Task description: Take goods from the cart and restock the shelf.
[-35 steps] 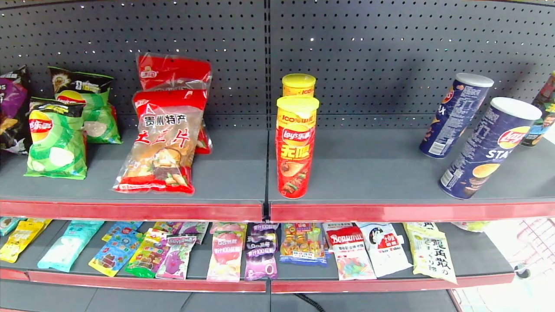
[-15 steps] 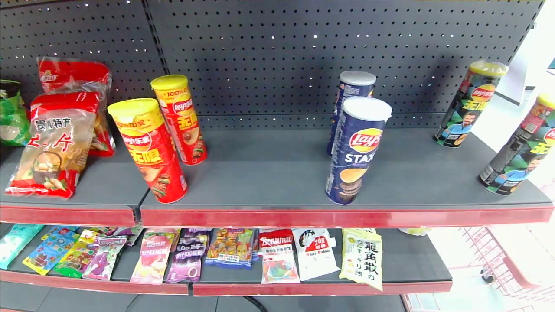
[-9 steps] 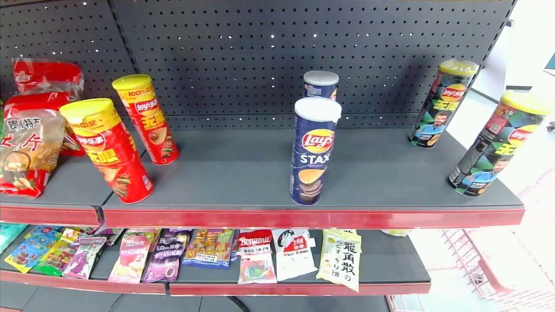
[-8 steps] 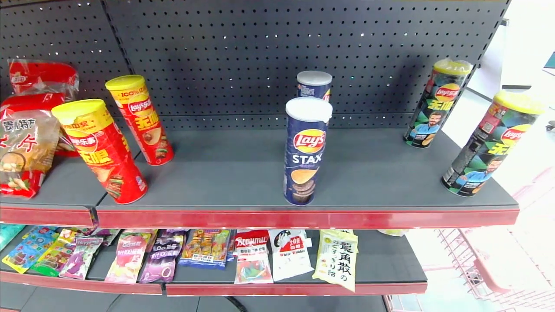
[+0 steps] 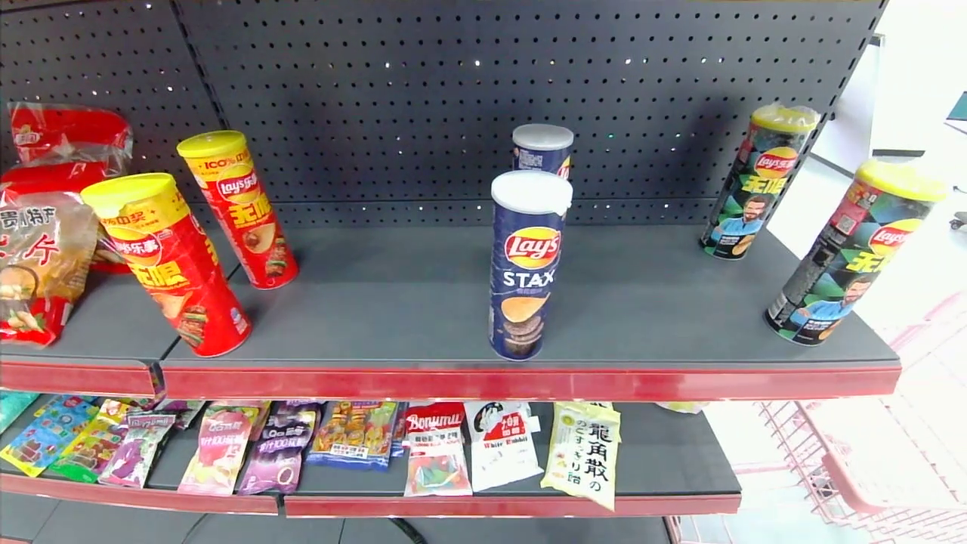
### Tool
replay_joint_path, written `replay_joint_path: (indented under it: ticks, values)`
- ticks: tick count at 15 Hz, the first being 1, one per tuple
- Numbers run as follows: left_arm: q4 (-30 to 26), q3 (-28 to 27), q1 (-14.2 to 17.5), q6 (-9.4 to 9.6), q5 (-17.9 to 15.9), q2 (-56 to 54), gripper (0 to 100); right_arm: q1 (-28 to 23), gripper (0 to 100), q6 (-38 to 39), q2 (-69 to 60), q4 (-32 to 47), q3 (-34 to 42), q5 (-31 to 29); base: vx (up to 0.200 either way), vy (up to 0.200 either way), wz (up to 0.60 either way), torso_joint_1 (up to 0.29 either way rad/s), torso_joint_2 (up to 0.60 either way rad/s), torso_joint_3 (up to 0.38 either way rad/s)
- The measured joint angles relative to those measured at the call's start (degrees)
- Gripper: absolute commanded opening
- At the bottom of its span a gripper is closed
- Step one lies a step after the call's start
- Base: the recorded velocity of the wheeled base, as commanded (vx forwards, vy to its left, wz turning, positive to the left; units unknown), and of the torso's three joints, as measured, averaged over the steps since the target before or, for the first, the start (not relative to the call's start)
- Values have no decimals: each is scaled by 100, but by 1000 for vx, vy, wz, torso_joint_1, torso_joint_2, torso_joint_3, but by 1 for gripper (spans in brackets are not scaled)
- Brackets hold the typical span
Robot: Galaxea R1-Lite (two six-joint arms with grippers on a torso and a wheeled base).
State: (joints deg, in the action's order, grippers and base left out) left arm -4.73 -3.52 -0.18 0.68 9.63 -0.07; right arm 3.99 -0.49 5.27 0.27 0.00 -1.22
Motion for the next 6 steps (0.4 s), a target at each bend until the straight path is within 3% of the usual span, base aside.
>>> replay_joint_path:
  ticks: [1,6]
  values:
    - [0,0,7,-4,5,0,100,11,100,0,0,0,0,0,200,0,0,-22,-7,7]
    - [0,5,0,-11,7,0,100,2,100,-2,0,0,0,-1,0,0,0,0,0,0]
